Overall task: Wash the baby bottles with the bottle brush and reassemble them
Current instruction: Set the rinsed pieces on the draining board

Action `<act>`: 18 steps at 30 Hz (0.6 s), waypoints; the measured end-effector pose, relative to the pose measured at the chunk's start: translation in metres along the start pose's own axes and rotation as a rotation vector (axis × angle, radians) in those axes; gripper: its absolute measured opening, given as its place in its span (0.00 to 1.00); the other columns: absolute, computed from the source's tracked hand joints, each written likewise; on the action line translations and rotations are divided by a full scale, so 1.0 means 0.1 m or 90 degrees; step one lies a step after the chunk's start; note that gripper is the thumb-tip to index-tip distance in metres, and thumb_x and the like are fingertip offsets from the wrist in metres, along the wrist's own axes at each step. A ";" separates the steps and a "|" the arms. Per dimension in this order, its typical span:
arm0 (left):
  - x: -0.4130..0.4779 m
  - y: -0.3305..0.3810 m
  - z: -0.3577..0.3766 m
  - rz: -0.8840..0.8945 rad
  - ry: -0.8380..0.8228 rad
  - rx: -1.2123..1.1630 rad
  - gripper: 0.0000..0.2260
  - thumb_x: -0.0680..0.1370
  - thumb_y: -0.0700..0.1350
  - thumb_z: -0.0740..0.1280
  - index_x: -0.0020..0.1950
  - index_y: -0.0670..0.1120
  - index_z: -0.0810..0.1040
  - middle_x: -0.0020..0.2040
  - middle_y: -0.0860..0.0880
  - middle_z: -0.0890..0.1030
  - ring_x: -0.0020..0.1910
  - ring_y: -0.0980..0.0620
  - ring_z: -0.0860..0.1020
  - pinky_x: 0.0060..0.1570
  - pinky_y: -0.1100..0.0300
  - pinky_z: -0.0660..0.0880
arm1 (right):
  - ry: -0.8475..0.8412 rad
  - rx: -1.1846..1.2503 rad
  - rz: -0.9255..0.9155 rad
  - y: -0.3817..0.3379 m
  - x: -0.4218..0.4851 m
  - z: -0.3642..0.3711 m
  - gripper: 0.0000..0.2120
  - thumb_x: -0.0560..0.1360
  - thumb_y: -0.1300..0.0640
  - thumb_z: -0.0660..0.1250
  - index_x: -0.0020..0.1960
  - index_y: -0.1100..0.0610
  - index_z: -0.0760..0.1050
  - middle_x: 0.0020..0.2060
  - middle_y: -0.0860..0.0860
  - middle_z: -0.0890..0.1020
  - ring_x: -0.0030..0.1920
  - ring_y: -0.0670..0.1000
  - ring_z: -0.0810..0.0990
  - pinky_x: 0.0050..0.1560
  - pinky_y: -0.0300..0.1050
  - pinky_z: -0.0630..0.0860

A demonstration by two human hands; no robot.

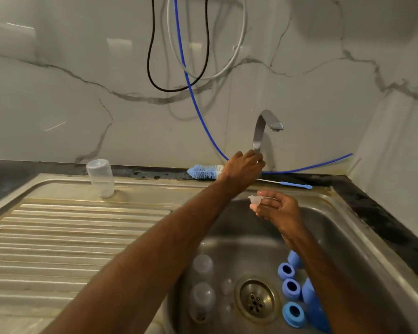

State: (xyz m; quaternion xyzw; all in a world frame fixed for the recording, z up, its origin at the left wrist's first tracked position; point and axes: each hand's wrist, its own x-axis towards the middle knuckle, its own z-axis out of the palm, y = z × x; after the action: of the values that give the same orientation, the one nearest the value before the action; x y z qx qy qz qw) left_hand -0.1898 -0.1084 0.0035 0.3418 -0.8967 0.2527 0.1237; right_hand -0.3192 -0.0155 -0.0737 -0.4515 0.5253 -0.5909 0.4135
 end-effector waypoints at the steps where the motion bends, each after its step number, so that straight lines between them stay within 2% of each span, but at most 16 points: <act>1: -0.01 0.01 -0.01 -0.005 -0.006 0.012 0.24 0.82 0.41 0.67 0.77 0.44 0.67 0.77 0.43 0.67 0.74 0.44 0.67 0.68 0.50 0.69 | -0.001 -0.004 -0.009 0.00 0.00 0.01 0.18 0.70 0.73 0.75 0.58 0.63 0.79 0.49 0.59 0.86 0.49 0.56 0.87 0.48 0.43 0.84; 3: -0.01 0.02 -0.02 -0.017 -0.014 0.025 0.24 0.82 0.42 0.66 0.78 0.44 0.66 0.77 0.44 0.67 0.74 0.45 0.67 0.68 0.50 0.68 | 0.000 -0.021 -0.025 0.01 0.00 0.02 0.19 0.69 0.74 0.76 0.57 0.63 0.80 0.48 0.58 0.86 0.46 0.54 0.87 0.48 0.43 0.84; 6: -0.01 0.03 -0.04 -0.037 -0.033 0.024 0.23 0.83 0.43 0.65 0.78 0.45 0.66 0.78 0.44 0.66 0.74 0.44 0.66 0.70 0.49 0.67 | -0.009 -0.047 -0.035 0.02 0.01 0.02 0.19 0.69 0.76 0.74 0.56 0.63 0.79 0.44 0.54 0.86 0.40 0.46 0.87 0.41 0.37 0.82; 8: -0.04 0.00 -0.03 -0.042 -0.041 0.023 0.25 0.82 0.44 0.68 0.78 0.46 0.66 0.78 0.44 0.66 0.74 0.44 0.67 0.70 0.49 0.68 | -0.017 -0.067 -0.042 0.03 0.02 0.01 0.19 0.69 0.77 0.74 0.56 0.62 0.79 0.44 0.52 0.86 0.41 0.45 0.87 0.40 0.34 0.80; 13: -0.10 -0.05 0.06 -0.045 -0.052 0.025 0.30 0.78 0.41 0.71 0.78 0.48 0.64 0.78 0.45 0.65 0.74 0.44 0.67 0.69 0.48 0.68 | -0.020 -0.102 -0.062 0.07 0.02 -0.02 0.19 0.68 0.75 0.75 0.52 0.56 0.80 0.44 0.51 0.87 0.46 0.51 0.87 0.46 0.41 0.83; 18: -0.21 -0.01 0.06 -0.047 -0.040 -0.014 0.34 0.77 0.38 0.69 0.81 0.45 0.59 0.83 0.44 0.55 0.76 0.43 0.63 0.71 0.46 0.67 | -0.013 -0.141 -0.045 0.06 0.00 -0.01 0.17 0.69 0.68 0.77 0.50 0.50 0.81 0.47 0.52 0.87 0.49 0.52 0.86 0.50 0.48 0.83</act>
State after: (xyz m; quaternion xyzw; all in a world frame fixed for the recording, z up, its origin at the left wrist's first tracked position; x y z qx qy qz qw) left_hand -0.1744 -0.1007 -0.0090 0.3813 -0.8895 0.2271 0.1085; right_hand -0.3206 -0.0163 -0.0799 -0.5184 0.5671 -0.5388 0.3455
